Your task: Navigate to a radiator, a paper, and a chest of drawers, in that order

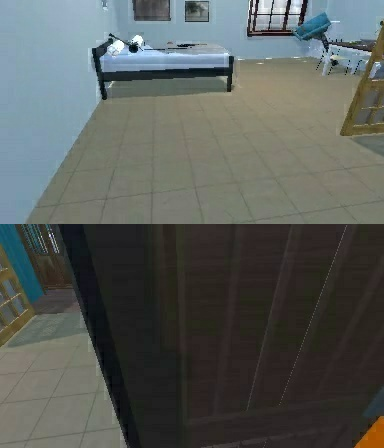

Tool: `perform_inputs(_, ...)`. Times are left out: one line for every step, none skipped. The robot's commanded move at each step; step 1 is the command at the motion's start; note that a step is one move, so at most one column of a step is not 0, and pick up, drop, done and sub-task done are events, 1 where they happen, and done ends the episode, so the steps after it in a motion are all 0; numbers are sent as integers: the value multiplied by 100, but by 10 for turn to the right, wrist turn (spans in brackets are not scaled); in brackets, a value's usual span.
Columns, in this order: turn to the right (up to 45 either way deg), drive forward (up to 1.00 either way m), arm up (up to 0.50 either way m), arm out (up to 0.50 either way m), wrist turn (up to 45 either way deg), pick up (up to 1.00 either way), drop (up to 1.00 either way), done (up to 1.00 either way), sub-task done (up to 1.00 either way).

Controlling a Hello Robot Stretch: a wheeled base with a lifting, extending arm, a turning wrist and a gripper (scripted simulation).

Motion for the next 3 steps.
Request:
perform_inputs(60,0,0,0,0,0,0,0,0)
perform_inputs(0,25,0,0,0,0,0,0,0)
perform_inputs(270,0,0,0,0,0,0,0,0)
